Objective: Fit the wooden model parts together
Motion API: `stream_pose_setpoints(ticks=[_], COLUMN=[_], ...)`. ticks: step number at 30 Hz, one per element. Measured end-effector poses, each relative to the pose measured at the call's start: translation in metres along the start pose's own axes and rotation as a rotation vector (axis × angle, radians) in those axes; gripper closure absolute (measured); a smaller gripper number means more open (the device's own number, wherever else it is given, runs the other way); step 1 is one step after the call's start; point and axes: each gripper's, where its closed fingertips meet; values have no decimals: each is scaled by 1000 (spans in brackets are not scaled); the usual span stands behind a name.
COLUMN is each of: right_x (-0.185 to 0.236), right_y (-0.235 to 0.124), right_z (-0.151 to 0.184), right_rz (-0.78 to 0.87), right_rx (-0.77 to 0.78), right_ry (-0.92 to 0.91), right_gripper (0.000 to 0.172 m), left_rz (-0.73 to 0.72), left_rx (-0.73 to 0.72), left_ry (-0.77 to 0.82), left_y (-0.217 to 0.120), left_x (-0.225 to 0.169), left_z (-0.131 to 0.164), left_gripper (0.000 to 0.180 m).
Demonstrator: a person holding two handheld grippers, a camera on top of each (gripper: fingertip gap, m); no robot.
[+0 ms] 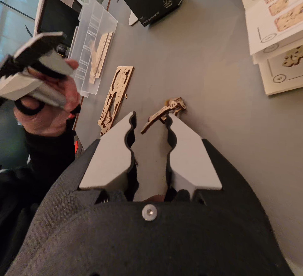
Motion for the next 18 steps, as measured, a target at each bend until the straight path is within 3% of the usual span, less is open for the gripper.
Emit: stream_pose_setpoints(ticks=[1,6,15,18], right_x=[1,-3,-4,-5], right_y=[-2,-12,-41,-52], right_z=[0,3,17,24], right_rz=[0,3,-33,-26], right_rx=[-1,-9,33,60], right_ry=[-10,-14,-40,-69], right_gripper=[134,124,105,99], left_rz=[3,59,207,232], left_rx=[77,285,529,582], left_ry=[76,331,507,565], left_y=[12,67,155,169], left_x=[3,15,25,30], left_z=[-2,-29,7,20], left_gripper=[118,118,115,102])
Point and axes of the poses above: each gripper's, where its closed fingertips meet, y out along the fingers, z out of its underside, x = y × z across the jaws, and after that the axes turned 12 degrees about z, right-handed
